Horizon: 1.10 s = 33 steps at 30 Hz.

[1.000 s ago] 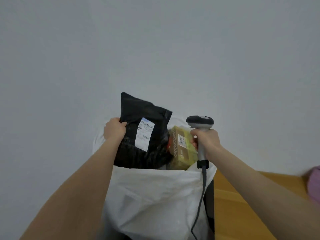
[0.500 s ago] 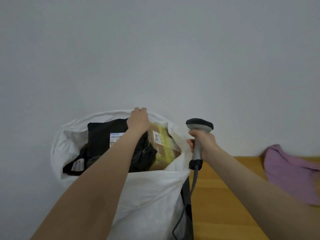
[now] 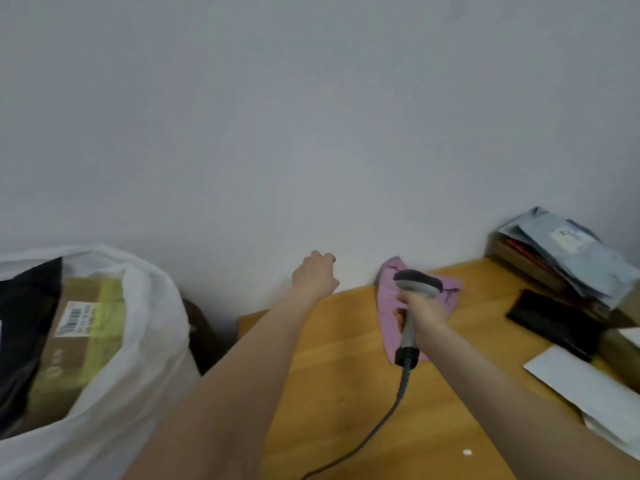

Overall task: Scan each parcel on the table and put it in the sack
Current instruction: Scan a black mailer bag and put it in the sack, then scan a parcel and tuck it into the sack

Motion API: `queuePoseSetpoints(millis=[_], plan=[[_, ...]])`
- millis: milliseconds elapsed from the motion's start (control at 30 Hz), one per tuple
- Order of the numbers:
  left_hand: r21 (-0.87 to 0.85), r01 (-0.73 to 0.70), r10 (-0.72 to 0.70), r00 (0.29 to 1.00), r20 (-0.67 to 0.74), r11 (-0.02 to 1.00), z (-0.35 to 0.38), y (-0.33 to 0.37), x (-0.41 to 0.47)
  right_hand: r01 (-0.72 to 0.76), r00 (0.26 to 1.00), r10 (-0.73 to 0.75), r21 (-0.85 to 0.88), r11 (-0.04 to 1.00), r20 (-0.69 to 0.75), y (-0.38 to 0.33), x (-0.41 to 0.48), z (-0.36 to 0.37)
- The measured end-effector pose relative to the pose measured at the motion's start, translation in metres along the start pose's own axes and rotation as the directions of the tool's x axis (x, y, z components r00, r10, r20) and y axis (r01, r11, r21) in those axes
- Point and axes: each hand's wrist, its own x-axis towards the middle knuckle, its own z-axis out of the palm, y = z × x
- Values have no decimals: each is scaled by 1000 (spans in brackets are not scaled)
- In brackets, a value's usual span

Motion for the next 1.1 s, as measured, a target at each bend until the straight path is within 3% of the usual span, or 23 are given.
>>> queuePoseSetpoints(millis=[200, 433, 533, 667, 800, 900, 967, 1033, 1100], plan=[[-61, 0, 13, 978, 208, 998, 91, 84, 40, -65, 987, 65, 5, 998, -149, -5, 84, -100], [-140, -22, 76, 917, 392, 990, 189, 116, 74, -160, 939, 161, 28, 987, -303, 21, 151, -153], [-165, -67, 131, 900, 415, 984, 242, 124, 88, -164, 919, 171, 49, 985, -356, 36, 180, -159], [-46, -134, 141, 889, 436, 990, 292, 132, 93, -182, 910, 197, 76, 980, -365, 46, 201, -163], [48, -170, 153, 954, 257, 984, 314, 130, 103, -209, 909, 231, 101, 973, -347, 50, 213, -169], [-102, -177, 197, 949, 247, 979, 309, 129, 115, -196, 916, 222, 110, 974, -335, 47, 212, -172], [-315, -104, 188, 950, 248, 943, 292, 134, 122, -175, 926, 205, 122, 977, -316, 41, 209, -175], [-549, 26, 132, 960, 247, 835, 267, 141, 131, -139, 939, 179, 152, 979, -292, 31, 203, -177], [-747, 194, 80, 946, 314, 636, 233, 148, 140, -91, 952, 138, 179, 980, -273, 19, 196, -178]])
